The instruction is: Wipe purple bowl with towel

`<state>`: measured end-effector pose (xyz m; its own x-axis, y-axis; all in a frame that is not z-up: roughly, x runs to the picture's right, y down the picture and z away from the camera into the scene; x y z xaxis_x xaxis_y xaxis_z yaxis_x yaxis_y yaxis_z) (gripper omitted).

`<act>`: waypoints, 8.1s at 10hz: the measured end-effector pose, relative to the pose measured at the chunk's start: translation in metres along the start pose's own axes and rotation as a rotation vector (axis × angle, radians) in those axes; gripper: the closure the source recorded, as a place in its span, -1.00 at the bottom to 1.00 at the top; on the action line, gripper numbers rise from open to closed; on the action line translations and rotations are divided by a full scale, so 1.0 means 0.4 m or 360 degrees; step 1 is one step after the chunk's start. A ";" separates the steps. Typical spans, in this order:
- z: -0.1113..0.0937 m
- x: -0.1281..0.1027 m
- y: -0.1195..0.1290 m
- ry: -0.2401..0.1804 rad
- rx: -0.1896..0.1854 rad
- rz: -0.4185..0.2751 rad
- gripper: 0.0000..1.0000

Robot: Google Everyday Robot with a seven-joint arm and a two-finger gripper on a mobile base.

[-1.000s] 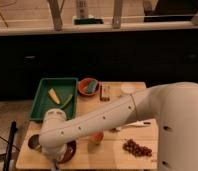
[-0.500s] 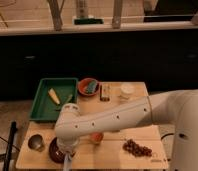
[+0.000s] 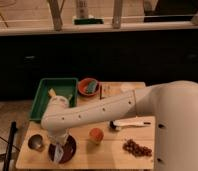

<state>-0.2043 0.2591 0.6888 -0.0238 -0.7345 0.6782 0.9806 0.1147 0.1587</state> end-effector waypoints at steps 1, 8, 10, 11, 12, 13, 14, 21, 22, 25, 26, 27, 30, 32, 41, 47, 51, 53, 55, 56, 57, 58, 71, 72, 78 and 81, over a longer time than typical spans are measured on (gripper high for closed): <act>-0.003 -0.005 -0.027 0.0000 0.0016 -0.0062 1.00; -0.014 -0.130 0.047 -0.0102 0.0088 -0.0137 1.00; -0.027 -0.118 0.128 -0.0072 0.0080 -0.0027 1.00; -0.031 -0.103 0.142 -0.0056 0.0081 -0.0001 1.00; -0.035 -0.084 0.153 -0.0037 0.0088 0.0009 1.00; -0.039 -0.072 0.148 -0.0022 0.0095 0.0004 1.00; -0.041 -0.060 0.126 -0.0008 0.0104 -0.0016 1.00; -0.048 -0.031 -0.055 0.0022 0.0167 -0.0256 1.00; -0.048 -0.031 -0.055 0.0022 0.0169 -0.0255 1.00; -0.048 -0.031 -0.055 0.0021 0.0171 -0.0255 1.00; -0.048 -0.032 -0.056 0.0021 0.0171 -0.0256 1.00; -0.048 -0.033 -0.058 0.0021 0.0172 -0.0259 1.00; -0.048 -0.032 -0.057 0.0021 0.0171 -0.0257 1.00; -0.048 -0.032 -0.056 0.0021 0.0171 -0.0256 1.00; -0.048 -0.032 -0.056 0.0021 0.0172 -0.0254 1.00; -0.047 -0.032 -0.055 0.0019 0.0172 -0.0253 1.00; -0.047 -0.032 -0.055 0.0019 0.0172 -0.0253 1.00; -0.047 -0.032 -0.055 0.0019 0.0172 -0.0253 1.00; -0.047 -0.032 -0.055 0.0019 0.0172 -0.0253 1.00; -0.047 -0.032 -0.055 0.0019 0.0172 -0.0254 1.00; -0.047 -0.032 -0.055 0.0019 0.0172 -0.0254 1.00; -0.047 -0.032 -0.055 0.0019 0.0172 -0.0254 1.00; -0.047 -0.032 -0.055 0.0019 0.0172 -0.0254 1.00; -0.047 -0.032 -0.055 0.0019 0.0172 -0.0254 1.00; -0.047 -0.032 -0.055 0.0019 0.0172 -0.0254 1.00; -0.047 -0.032 -0.055 0.0019 0.0172 -0.0254 1.00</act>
<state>-0.2221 0.2534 0.6630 -0.1743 -0.7571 0.6297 0.9381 0.0668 0.3399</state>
